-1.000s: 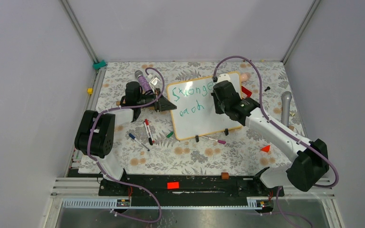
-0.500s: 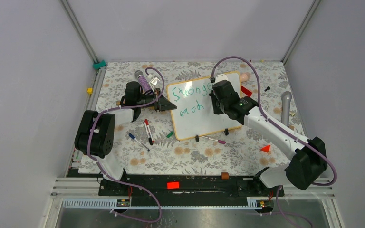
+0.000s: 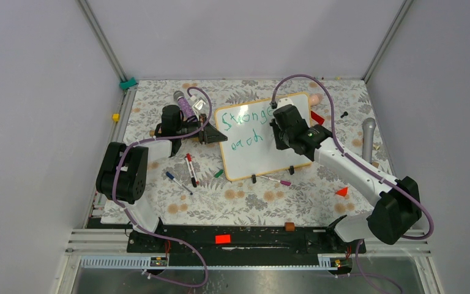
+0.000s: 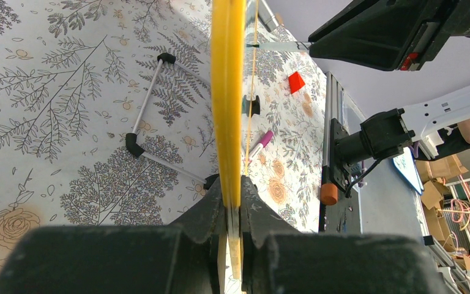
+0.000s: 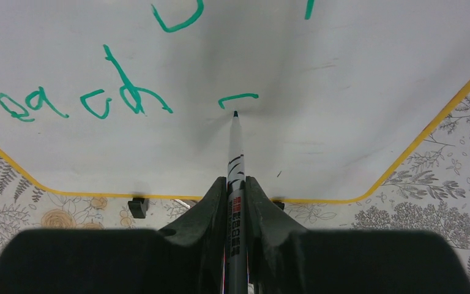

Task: Write a sentence on the whiteboard

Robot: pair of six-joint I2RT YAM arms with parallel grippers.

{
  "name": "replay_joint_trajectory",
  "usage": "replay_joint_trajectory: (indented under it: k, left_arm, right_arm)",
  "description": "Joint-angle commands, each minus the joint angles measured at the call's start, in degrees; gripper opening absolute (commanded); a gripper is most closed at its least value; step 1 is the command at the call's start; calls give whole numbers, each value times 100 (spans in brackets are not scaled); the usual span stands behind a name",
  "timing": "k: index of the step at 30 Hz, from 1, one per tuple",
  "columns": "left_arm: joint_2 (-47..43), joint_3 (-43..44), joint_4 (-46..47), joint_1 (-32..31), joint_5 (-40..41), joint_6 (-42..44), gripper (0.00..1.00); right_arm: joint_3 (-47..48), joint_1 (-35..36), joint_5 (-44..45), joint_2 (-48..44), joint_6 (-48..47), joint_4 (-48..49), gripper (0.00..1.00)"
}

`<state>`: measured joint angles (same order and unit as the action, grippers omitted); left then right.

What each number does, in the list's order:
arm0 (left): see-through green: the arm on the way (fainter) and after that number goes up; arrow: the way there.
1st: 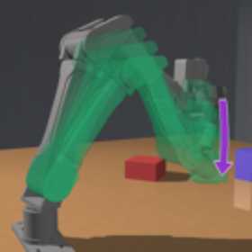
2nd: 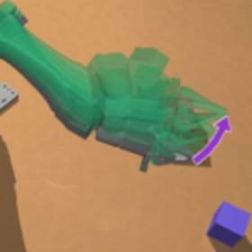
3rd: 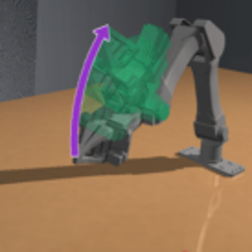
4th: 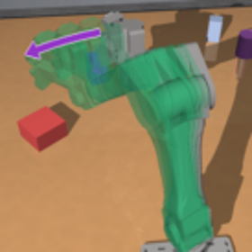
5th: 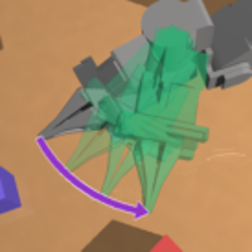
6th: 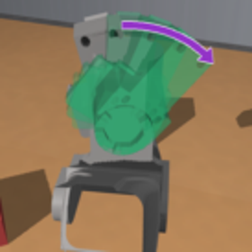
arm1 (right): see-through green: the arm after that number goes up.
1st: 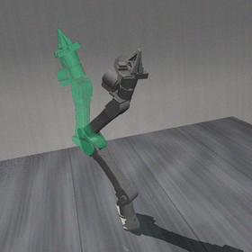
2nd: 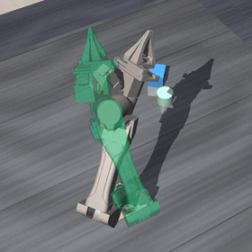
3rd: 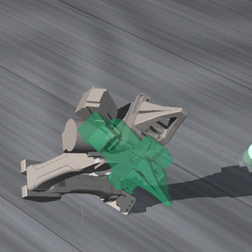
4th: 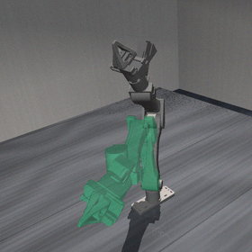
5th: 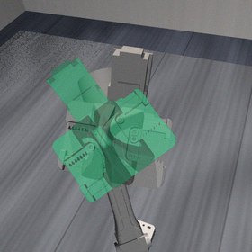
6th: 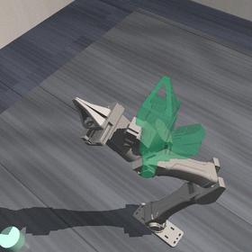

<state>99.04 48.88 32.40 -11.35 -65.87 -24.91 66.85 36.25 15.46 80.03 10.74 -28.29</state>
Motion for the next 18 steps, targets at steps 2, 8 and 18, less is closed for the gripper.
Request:
replay_joint_trajectory:
  k: [2,8,18]
  left_arm:
    - [5,-39,-471,-156,49,605,0]
    - [-12,-40,-481,-156,48,610,0]
    - [3,-37,-496,-156,50,610,0]
  right_arm:
    - [151,-30,500,26,-9,-138,0]
    - [438,-82,588,204,-2,-109,0]
    - [1031,-171,544,493,-47,-79,0]
